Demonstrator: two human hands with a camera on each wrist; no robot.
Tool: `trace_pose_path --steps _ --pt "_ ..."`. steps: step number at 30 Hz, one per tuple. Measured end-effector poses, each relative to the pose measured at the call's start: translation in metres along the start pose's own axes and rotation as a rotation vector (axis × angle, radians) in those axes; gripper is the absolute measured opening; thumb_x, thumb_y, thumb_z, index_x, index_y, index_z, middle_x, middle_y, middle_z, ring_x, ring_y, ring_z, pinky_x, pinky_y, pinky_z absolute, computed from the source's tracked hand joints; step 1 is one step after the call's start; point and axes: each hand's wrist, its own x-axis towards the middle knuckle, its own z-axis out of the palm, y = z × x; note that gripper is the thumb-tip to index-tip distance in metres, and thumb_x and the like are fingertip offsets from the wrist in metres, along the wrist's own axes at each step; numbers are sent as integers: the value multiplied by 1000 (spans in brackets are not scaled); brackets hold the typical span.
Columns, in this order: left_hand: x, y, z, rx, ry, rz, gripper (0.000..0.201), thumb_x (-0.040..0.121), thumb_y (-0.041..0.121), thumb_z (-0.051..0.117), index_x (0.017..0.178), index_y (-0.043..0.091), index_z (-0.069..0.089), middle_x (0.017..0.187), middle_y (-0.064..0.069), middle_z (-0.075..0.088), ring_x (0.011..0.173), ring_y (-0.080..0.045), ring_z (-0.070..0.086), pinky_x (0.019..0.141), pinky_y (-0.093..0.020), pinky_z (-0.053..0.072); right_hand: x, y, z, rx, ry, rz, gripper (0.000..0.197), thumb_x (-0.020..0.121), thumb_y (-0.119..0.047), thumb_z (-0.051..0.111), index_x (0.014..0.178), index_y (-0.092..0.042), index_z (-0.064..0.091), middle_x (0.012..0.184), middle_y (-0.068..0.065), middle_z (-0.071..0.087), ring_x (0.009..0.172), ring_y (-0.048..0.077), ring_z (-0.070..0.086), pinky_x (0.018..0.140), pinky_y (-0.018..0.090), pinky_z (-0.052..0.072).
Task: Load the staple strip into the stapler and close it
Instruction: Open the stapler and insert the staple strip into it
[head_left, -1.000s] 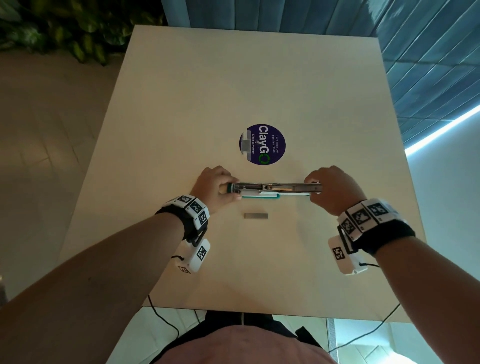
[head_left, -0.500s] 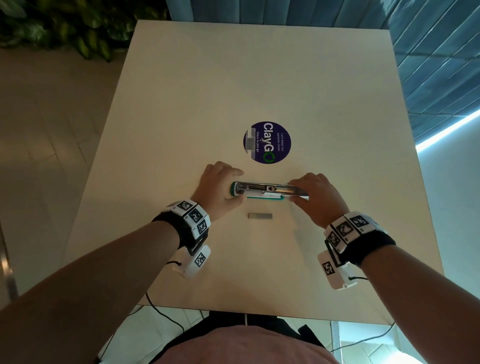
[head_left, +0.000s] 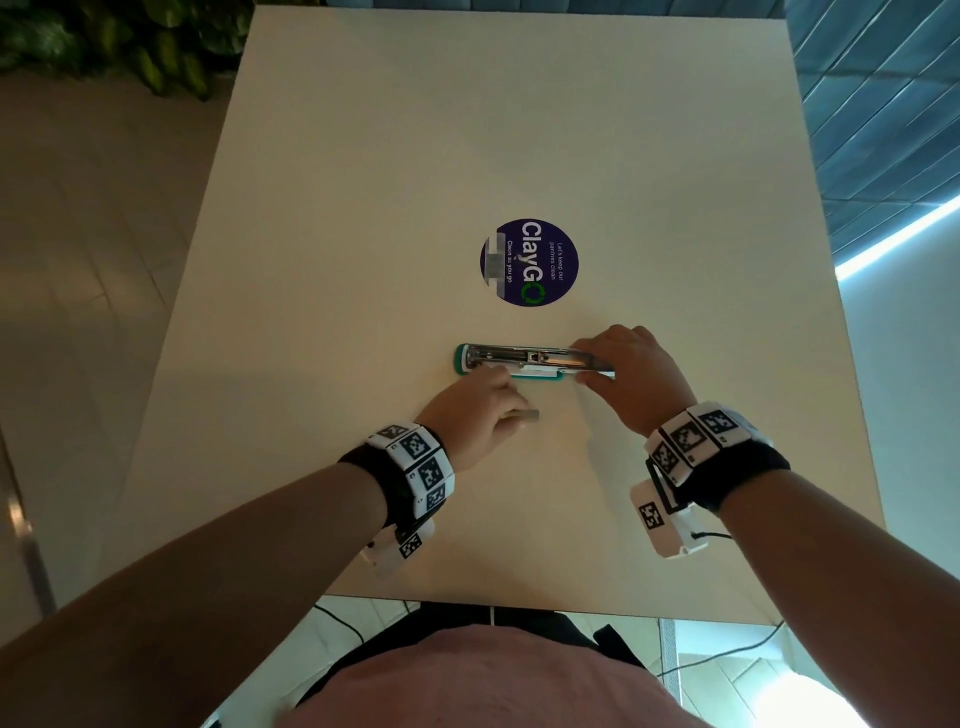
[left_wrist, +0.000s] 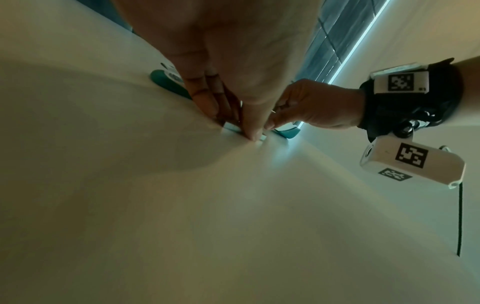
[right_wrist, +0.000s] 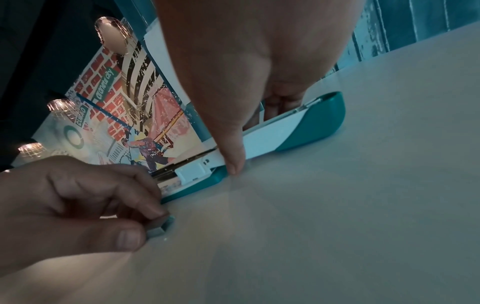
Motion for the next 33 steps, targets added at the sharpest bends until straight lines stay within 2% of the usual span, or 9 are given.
trace_pose_path --steps 4,6,8,9,11,16,25,30,33 --pt "1 -4 -2 18 4 17 14 80 16 65 92 10 66 91 -9 60 88 -23 56 75 -41 51 0 0 0 5 3 -5 29 85 -23 61 114 -25 60 103 6 65 97 27 50 85 39 43" --pt "3 -7 -10 9 71 28 12 78 15 66 90 12 66 87 -7 61 85 -21 55 72 -34 50 0 1 -1 0 -1 -10 29 85 -24 60 114 -25 60 103 6 65 96 26 50 85 38 43" --pt "9 -9 -24 21 157 37 15 78 15 67 93 14 66 83 -3 59 79 -14 49 70 -19 39 0 1 -1 -2 -1 -11 29 85 -24 60 114 -25 60 103 6 65 96 26 50 86 38 44" --pt "14 -10 -31 28 186 44 15 78 16 67 92 15 66 82 -1 58 78 -11 46 68 -16 34 0 0 -2 -2 1 -11 28 86 -24 60 114 -25 60 103 6 65 96 26 51 85 38 44" --pt "23 -12 -43 35 193 45 12 78 17 66 90 15 65 82 -3 59 77 -11 44 68 -19 35 -1 -1 -2 1 4 -9 29 86 -24 60 114 -26 60 103 6 65 97 26 51 85 39 45" --pt "35 -17 -53 59 73 12 9 78 15 63 86 13 66 83 -8 61 76 -15 46 68 -31 41 -1 -2 -4 -1 -6 -7 29 86 -23 60 115 -25 60 103 6 65 96 27 51 85 38 44" --pt "41 -20 -54 71 11 19 10 79 15 62 88 13 66 84 -5 58 77 -13 45 67 -27 36 0 -1 -5 -13 -16 -10 30 86 -24 59 117 -26 59 105 5 65 96 25 50 84 36 43" --pt "39 -19 -54 68 28 26 9 80 14 62 87 12 68 84 -7 60 77 -15 47 67 -31 42 0 -1 -4 -6 -18 -2 29 86 -25 59 116 -27 59 104 5 65 96 24 50 84 36 44" --pt "38 -21 -52 50 48 27 8 81 15 63 87 13 68 85 -7 61 77 -15 48 68 -30 40 0 -1 -4 -5 -19 -1 29 86 -25 59 115 -27 60 104 4 65 95 24 50 84 36 44"
